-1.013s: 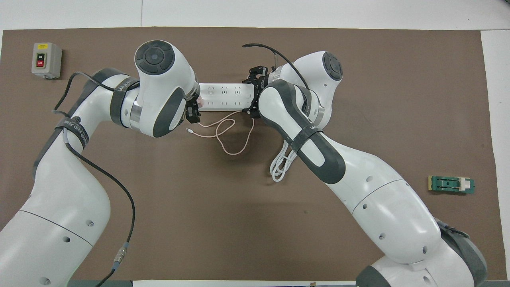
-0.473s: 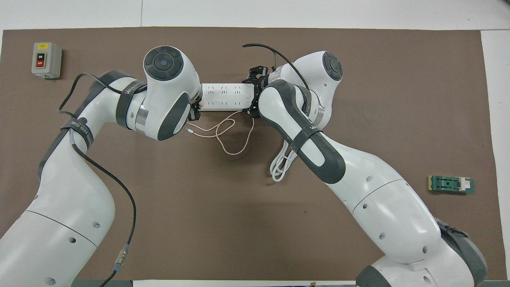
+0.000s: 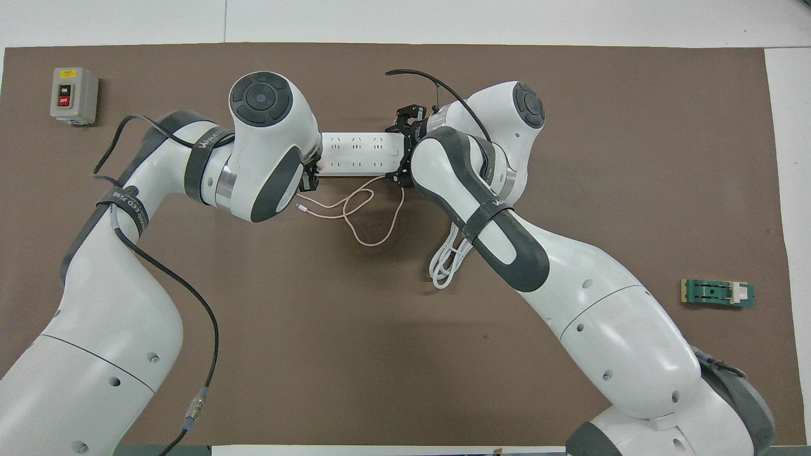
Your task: Unplug charger and place it aside
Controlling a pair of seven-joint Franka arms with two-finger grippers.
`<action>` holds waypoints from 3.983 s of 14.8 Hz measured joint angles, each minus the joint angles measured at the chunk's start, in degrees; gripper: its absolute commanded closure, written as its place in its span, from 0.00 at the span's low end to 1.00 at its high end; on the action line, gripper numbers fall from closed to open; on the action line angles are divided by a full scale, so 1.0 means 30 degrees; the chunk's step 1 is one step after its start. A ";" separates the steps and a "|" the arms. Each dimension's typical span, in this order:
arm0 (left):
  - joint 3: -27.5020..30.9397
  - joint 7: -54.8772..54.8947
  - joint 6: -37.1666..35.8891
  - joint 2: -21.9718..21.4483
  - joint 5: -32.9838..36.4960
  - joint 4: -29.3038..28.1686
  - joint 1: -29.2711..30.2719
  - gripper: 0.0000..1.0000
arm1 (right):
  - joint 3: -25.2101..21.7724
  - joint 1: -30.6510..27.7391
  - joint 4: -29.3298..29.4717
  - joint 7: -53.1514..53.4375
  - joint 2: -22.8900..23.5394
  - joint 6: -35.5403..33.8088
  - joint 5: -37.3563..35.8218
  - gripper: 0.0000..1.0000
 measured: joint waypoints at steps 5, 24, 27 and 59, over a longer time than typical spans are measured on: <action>-0.0046 0.0513 -0.1178 0.0503 -0.0060 0.1070 0.0009 1.00 | 0.0002 0.0003 -0.0084 0.0001 0.0001 0.0112 0.0001 0.04; 0.0218 1.3041 -0.8112 -0.4084 -0.1551 0.0704 0.5232 1.00 | -0.0055 0.0000 -0.0128 0.0022 -0.0344 -0.0051 0.0000 0.03; 0.0280 1.7420 -0.8333 -0.5253 -0.1566 -0.0724 0.7172 1.00 | -0.0448 -0.0007 -0.0449 0.0050 -0.1015 -0.0300 0.0000 0.02; -0.0440 3.4733 -0.9193 -1.0231 -0.1789 -0.4048 0.7860 0.00 | -0.2847 -0.4238 -0.4207 -2.3846 -1.4890 -1.5384 -1.3377 0.00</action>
